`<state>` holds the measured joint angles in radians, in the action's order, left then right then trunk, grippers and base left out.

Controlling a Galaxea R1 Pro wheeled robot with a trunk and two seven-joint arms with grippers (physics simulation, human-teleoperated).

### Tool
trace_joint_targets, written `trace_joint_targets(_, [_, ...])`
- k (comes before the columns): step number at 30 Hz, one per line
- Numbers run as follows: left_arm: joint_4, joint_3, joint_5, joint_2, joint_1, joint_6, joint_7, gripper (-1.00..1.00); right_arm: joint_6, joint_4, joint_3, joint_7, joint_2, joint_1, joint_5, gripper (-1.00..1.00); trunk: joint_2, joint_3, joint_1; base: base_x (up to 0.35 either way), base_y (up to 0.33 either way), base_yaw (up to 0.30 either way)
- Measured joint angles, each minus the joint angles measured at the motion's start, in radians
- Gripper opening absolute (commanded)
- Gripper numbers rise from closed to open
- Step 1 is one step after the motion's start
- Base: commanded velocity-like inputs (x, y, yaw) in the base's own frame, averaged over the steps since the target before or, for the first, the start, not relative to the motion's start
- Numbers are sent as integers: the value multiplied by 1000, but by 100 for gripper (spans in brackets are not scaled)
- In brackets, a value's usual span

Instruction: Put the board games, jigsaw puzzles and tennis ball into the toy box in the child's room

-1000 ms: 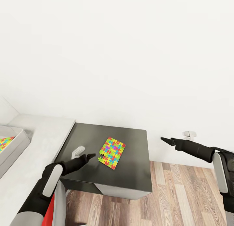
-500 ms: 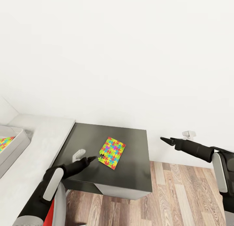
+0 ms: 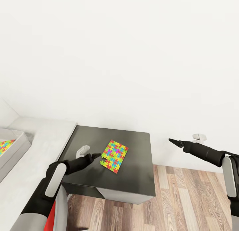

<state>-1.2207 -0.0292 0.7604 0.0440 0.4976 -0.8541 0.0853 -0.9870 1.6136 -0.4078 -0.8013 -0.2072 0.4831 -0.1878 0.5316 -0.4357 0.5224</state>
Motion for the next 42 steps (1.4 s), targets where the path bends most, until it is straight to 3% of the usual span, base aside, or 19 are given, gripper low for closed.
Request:
trace_joint_targets(9, [-7,0,2,1,-3,0,-1,100,1,0,2,0,0,-1,0,100,0,0,0,0,0,0])
trace_joint_targets(18, [-9,0,2,1,-3,3,-1,100,4,1,28,0,0,-2,0,100,0,0,0,99,-20,0])
trace_joint_targets(30, [-9,-3,2,2,-4,1,-1,100,6,2,37,1,0,-4,0,100,0,0,0,0,-185,-2])
trace_joint_targets(31, [-28,-40,2,4,-16,-3,0,100,6,2,53,1,0,-4,0,100,0,0,0,0,-25,-19])
trace_joint_targets(34, [-76,-89,3,6,-41,-13,0,100,7,2,63,2,0,-4,1,100,0,0,0,0,-13,-10])
trace_joint_targets(42, [-99,-131,1,41,-47,-38,-2,100,11,2,68,3,0,-4,2,100,0,0,0,0,-3,-2])
